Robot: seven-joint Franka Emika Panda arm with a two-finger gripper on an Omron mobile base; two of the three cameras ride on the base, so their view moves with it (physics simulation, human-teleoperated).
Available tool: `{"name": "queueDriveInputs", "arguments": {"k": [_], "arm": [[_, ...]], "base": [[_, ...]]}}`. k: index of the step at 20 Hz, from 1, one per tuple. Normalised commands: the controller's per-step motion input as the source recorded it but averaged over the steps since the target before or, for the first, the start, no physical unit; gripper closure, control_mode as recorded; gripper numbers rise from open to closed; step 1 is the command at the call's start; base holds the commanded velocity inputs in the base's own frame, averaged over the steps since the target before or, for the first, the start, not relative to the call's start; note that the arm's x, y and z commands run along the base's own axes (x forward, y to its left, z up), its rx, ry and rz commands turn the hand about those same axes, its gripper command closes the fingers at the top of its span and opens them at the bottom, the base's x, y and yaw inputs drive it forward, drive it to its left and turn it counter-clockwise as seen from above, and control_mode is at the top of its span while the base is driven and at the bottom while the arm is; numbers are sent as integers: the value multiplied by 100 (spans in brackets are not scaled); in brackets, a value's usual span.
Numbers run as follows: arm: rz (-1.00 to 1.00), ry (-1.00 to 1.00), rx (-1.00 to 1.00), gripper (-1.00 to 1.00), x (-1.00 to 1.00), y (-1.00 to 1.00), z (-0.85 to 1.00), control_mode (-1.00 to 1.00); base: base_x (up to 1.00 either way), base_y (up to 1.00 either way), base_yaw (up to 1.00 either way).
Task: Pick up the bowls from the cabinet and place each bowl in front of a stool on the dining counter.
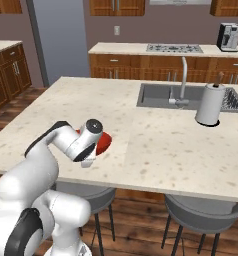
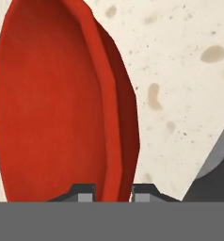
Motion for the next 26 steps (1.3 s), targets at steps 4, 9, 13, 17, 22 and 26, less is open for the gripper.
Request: {"name": "queueDriveInputs", "arguments": {"k": [4,9,13,17,22,26], "arm": [[0,0,0,100,28,14,-37,-100],[0,0,0,100,13,19,-32,-100],[0,0,0,100,8,9,-24,-100],[0,0,0,100,13,2,-20,-100],[0,2,0,100,19,0,-17,-100],[0,1,0,100,5,0,-3,-100]], "base": [[0,0,0],[0,0,0],[0,0,0],[0,0,0],[0,0,0],[0,0,0]]}}
